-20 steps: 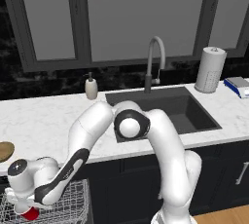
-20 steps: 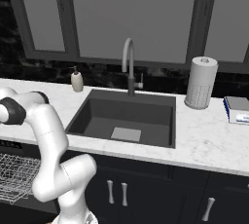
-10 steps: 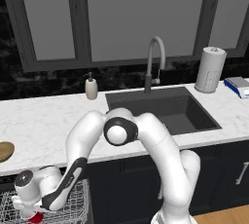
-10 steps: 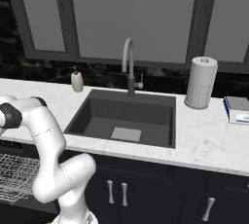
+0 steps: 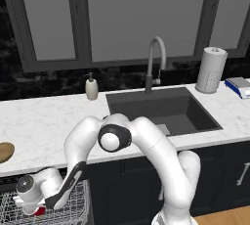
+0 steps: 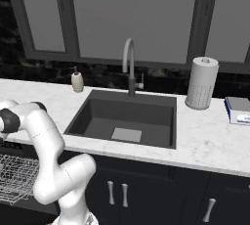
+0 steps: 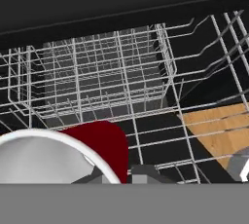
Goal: Pick up the cup and bowl from the counter, place them in the dishwasher, and close the dishwasher door.
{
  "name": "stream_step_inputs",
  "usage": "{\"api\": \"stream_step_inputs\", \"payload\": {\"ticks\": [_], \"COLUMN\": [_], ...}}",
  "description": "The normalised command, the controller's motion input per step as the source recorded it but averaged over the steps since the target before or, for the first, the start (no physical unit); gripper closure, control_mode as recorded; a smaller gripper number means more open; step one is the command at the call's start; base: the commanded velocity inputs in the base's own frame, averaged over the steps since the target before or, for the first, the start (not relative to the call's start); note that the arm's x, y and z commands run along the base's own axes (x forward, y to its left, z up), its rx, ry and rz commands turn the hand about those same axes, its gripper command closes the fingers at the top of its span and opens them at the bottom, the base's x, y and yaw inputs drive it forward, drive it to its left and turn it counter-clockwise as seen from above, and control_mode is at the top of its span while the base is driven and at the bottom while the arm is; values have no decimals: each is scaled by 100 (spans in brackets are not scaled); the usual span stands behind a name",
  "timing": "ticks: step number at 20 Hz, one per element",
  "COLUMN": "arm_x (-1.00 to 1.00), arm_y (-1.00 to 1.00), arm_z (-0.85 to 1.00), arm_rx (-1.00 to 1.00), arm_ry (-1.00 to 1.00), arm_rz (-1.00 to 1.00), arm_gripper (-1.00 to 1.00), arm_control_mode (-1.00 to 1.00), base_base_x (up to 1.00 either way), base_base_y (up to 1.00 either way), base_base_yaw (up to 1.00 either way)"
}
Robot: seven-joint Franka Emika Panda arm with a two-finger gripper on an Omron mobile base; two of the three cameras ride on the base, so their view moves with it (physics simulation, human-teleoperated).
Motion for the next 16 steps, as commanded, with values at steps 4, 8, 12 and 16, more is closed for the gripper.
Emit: {"api": "stream_step_inputs", "payload": {"ticks": [4,8,12,16], "arm_x": [0,0,0,0], "arm_y": [0,0,0,0], "arm_z": [-62,-63,-56,-68], "arm_rx": [0,0,0,0], "arm_ry": [-7,-3,0,0], "arm_rz": [0,0,0,0], "arm_gripper": [100,100,100,100], "arm_control_mode": [-100,-100,-100,-100], "base_base_x": [0,0,0,0], "base_base_y": [0,0,0,0], "base_base_yaw": [0,0,0,0]}}
